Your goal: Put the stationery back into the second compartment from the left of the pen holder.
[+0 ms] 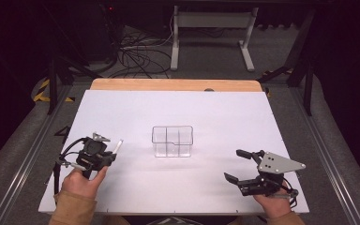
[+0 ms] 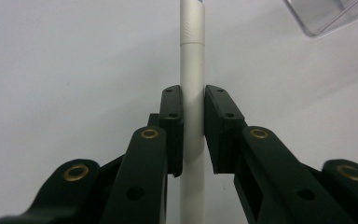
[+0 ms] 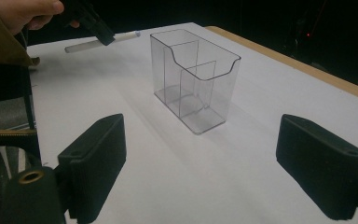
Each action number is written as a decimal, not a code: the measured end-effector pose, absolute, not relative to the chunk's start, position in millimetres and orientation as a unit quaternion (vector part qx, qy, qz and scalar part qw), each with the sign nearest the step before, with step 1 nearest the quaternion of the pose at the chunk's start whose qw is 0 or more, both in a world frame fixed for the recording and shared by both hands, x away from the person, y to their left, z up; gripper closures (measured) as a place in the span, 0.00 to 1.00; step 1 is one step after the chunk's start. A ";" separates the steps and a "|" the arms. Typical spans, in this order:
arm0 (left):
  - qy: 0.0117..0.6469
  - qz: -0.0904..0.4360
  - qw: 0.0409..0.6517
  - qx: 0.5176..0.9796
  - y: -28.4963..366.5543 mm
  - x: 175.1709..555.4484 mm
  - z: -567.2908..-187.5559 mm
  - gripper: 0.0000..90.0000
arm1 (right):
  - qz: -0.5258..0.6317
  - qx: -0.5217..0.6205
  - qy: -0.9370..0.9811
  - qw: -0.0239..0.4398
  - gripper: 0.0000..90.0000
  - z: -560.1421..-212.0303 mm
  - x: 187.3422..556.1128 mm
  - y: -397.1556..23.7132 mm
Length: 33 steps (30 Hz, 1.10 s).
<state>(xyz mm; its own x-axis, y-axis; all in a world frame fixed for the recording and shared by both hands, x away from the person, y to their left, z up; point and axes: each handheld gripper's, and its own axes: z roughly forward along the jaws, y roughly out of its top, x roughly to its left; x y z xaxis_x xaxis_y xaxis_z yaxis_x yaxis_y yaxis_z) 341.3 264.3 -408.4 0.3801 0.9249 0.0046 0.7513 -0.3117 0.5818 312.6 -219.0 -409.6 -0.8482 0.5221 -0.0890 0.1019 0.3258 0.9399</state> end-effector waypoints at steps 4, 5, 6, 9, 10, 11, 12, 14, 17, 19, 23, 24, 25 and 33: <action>0.518 0.177 0.287 0.786 265.3 337.5 -399.5 0.87 | 0.546 0.196 0.792 0.193 0.18 -410.4 313.0 -218.6; 0.515 0.180 0.293 0.785 265.8 336.9 -397.1 0.87 | 0.545 0.196 0.792 0.193 0.18 -410.6 313.0 -218.6; 0.515 0.183 0.297 0.783 265.5 336.3 -394.9 0.87 | 0.546 0.196 0.792 0.192 0.18 -410.7 312.9 -218.6; 0.509 0.181 0.320 0.779 266.7 334.7 -388.7 0.87 | 0.547 0.197 0.791 0.192 0.18 -410.6 313.3 -218.5; 0.507 0.181 0.332 0.775 267.1 334.2 -386.8 0.87 | 0.546 0.198 0.791 0.190 0.18 -410.6 313.4 -218.4; 0.503 0.178 0.344 0.772 268.2 333.9 -384.7 0.87 | 0.546 0.197 0.792 0.191 0.18 -410.8 313.7 -218.4; 0.499 0.173 0.359 0.769 269.2 333.6 -382.7 0.87 | 0.546 0.199 0.792 0.189 0.18 -411.0 313.6 -218.3; 0.484 0.169 0.386 0.767 270.0 332.6 -378.5 0.87 | 0.546 0.199 0.792 0.189 0.18 -411.4 313.8 -218.1; 0.469 0.168 0.407 0.766 268.2 331.9 -373.2 0.87 | 0.546 0.198 0.792 0.188 0.18 -411.5 313.6 -218.2; 0.461 0.166 0.428 0.760 268.1 330.9 -369.9 0.87 | 0.546 0.198 0.792 0.189 0.18 -411.5 313.5 -218.5; 0.437 0.159 0.467 0.752 268.1 330.3 -364.4 0.87 | 0.547 0.198 0.792 0.188 0.18 -411.5 313.3 -218.3; 0.435 0.155 0.469 0.752 267.1 330.8 -363.4 0.87 | 0.547 0.198 0.791 0.189 0.18 -411.7 313.3 -218.1; 0.431 0.153 0.477 0.751 266.4 330.9 -362.6 0.87 | 0.547 0.198 0.792 0.188 0.18 -411.8 313.3 -217.8; 0.395 0.163 0.527 0.735 260.1 330.9 -350.6 0.87 | 0.547 0.196 0.792 0.190 0.18 -412.2 313.2 -217.9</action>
